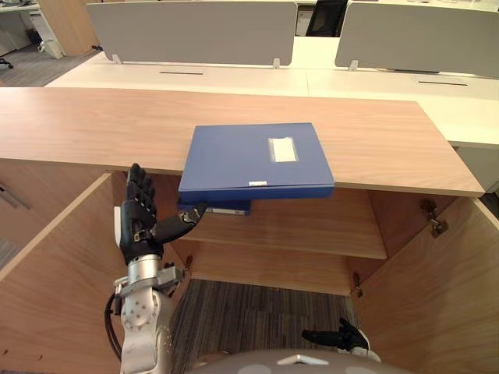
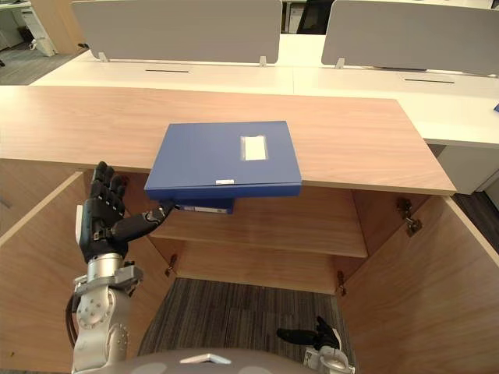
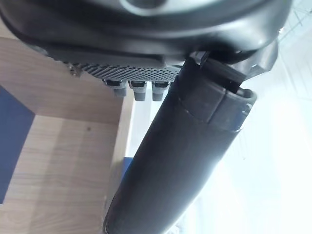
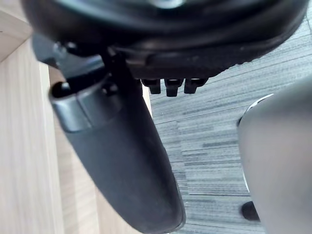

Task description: Walk over to the cabinet, pick up the folder, carry it to the office cabinet, place the folder inside the office cabinet, then close the office cabinet door

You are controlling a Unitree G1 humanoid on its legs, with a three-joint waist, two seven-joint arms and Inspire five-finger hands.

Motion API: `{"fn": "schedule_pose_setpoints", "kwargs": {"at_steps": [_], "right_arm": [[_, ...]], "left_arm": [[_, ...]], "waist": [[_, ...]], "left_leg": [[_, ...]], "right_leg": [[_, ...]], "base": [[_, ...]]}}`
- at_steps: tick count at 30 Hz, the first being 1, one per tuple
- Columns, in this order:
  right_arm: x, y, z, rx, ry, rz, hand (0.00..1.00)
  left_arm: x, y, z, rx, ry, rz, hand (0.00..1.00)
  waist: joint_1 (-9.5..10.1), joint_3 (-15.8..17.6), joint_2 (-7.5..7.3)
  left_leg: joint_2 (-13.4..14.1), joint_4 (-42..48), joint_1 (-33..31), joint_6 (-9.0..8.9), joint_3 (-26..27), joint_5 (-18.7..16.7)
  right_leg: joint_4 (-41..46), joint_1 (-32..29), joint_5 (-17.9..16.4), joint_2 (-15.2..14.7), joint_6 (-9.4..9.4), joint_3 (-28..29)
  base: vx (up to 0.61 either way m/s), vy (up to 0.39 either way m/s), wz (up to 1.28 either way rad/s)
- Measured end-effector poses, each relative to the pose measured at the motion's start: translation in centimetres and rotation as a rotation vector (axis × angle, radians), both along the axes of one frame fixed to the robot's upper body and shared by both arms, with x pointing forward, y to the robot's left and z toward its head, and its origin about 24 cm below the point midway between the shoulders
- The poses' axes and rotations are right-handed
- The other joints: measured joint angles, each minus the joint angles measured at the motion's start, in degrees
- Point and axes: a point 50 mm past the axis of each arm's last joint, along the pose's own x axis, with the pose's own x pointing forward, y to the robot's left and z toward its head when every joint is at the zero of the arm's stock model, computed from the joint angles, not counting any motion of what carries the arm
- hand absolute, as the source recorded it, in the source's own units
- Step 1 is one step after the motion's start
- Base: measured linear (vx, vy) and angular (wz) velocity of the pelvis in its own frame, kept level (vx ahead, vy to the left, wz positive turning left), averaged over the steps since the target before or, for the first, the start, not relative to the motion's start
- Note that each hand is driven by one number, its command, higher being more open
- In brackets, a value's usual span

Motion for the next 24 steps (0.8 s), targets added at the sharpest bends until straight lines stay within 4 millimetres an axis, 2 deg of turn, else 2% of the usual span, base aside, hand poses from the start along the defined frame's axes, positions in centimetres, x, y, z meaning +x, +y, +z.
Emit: {"fn": "schedule_pose_setpoints", "kwargs": {"at_steps": [4,12,16,20,24], "right_arm": [[-0.1,0.0,-0.1,0.011,0.004,0.009,1.00],[-0.5,0.1,-0.4,0.021,0.039,0.012,1.00],[-0.7,0.1,-0.5,0.024,0.049,0.016,1.00],[-0.7,-0.1,-0.5,0.014,0.057,0.046,1.00],[-0.7,-0.3,-0.6,0.009,0.068,0.059,1.00]], "left_arm": [[0.1,0.1,1.0,0.042,-0.037,-0.051,1.00],[0.1,0.6,1.6,0.114,-0.041,-0.071,1.00],[0.3,0.7,2.9,0.280,-0.050,-0.120,1.00],[0.5,-0.1,4.7,0.447,-0.097,-0.233,1.00],[0.5,-0.6,5.3,0.620,-0.101,-0.293,1.00]], "waist": [[-0.03,-0.45,0.23],[-0.10,-1.83,0.00],[-0.12,-2.36,0.10],[-0.13,-3.13,0.21],[-0.24,-3.64,0.72]], "left_leg": [[0.34,0.46,0.16,-0.07,0.00,0.01],[0.34,0.57,0.38,-0.09,0.18,-0.05],[0.32,0.38,0.36,-0.12,0.26,-0.06],[0.30,0.37,0.42,-0.11,0.32,-0.05],[0.34,0.03,0.76,-0.11,0.57,-0.04]], "right_leg": [[0.00,0.03,0.03,0.49,-0.10,0.50],[-0.07,0.01,0.13,0.65,-0.25,1.96],[-0.48,0.03,0.13,0.70,-0.25,2.22],[-1.11,0.20,0.61,0.82,-0.51,2.53],[-1.80,0.47,1.05,0.98,-0.75,3.37]], "base": [[-0.02,-0.027,-0.02],[-0.04,0.003,-0.03],[-0.05,0.001,-0.01],[0.00,0.000,0.00],[0.00,0.008,-0.05]]}}
